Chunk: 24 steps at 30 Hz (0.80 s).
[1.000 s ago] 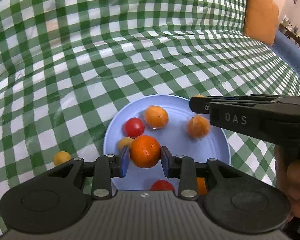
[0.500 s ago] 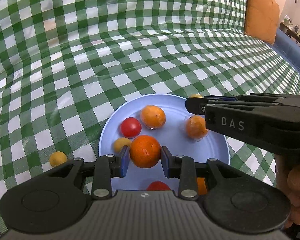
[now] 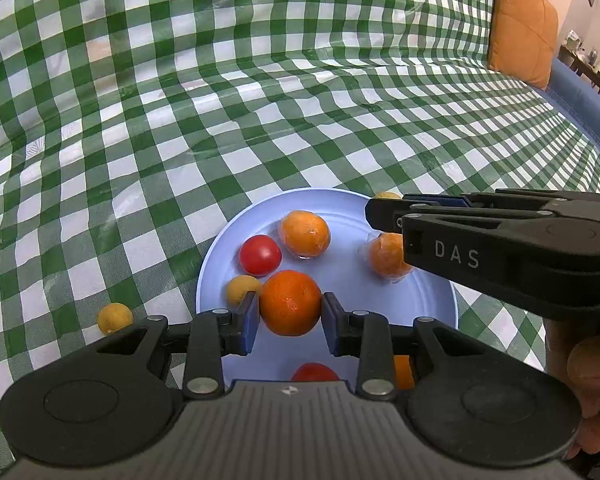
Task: Organize fruits
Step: 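Carry the tangerine and yellow fruit over the blue plate and release both, then move both open grippers back to the remaining yellow fruits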
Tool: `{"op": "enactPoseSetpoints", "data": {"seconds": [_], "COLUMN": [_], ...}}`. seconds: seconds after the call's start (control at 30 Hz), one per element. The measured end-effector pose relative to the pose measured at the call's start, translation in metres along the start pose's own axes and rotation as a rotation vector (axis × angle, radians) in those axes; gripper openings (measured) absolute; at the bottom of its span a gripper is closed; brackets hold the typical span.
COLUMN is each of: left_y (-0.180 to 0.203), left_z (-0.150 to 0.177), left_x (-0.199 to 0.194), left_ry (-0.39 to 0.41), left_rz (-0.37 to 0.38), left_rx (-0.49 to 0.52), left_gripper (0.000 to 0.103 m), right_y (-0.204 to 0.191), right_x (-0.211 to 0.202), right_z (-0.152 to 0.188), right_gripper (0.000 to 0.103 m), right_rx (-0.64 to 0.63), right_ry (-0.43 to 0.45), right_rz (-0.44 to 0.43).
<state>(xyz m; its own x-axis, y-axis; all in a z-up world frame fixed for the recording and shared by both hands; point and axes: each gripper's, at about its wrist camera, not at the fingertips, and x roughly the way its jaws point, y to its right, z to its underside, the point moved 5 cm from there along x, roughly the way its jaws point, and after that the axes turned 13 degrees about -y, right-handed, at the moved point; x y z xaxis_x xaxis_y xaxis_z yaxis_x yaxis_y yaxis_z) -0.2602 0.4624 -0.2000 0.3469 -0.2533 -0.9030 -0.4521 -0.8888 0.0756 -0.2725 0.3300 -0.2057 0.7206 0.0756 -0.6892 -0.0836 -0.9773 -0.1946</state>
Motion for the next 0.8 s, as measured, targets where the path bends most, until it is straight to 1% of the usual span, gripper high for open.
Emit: {"op": "enactPoseSetpoints", "data": {"seconds": [0.47,0.57,0.6,0.63,0.67,0.7,0.73,0.77,0.8], "left_y": [0.0,0.0,-0.001,-0.003,-0.008,-0.016,-0.026,-0.039,-0.053], "left_z": [-0.001,-0.001,-0.002,-0.002,-0.003,-0.004,-0.004,-0.005,-0.004], "left_x": [0.0,-0.002,-0.004,-0.006,-0.01,-0.014,-0.018,-0.022,-0.026], "left_ry": [0.001,0.01,0.014,0.012,0.017,0.025,0.031,0.037,0.043], "left_rz": [0.001,0.01,0.022,0.044,0.067,0.074,0.072,0.066,0.054], "left_rx": [-0.002,-0.005,-0.01,-0.015,-0.031,-0.057,-0.084,-0.117,-0.152], "left_gripper": [0.037,0.038,0.044,0.047,0.048,0.048,0.048,0.045,0.038], "right_y": [0.001,0.002,0.003,0.003,0.004,0.005,0.005,0.005,0.005], "right_x": [0.0,-0.001,-0.001,-0.002,-0.003,-0.005,-0.006,-0.008,-0.01], "right_z": [-0.001,-0.002,-0.002,-0.003,-0.004,-0.006,-0.007,-0.009,-0.01], "right_gripper": [0.025,0.025,0.028,0.04,0.046,0.051,0.052,0.052,0.052], "right_rx": [0.005,0.008,0.013,0.019,0.028,0.039,0.049,0.058,0.065], "right_ry": [0.006,0.011,0.014,0.017,0.023,0.032,0.042,0.05,0.057], "right_rz": [0.0,-0.003,0.003,0.009,0.016,0.021,0.024,0.022,0.017]}}
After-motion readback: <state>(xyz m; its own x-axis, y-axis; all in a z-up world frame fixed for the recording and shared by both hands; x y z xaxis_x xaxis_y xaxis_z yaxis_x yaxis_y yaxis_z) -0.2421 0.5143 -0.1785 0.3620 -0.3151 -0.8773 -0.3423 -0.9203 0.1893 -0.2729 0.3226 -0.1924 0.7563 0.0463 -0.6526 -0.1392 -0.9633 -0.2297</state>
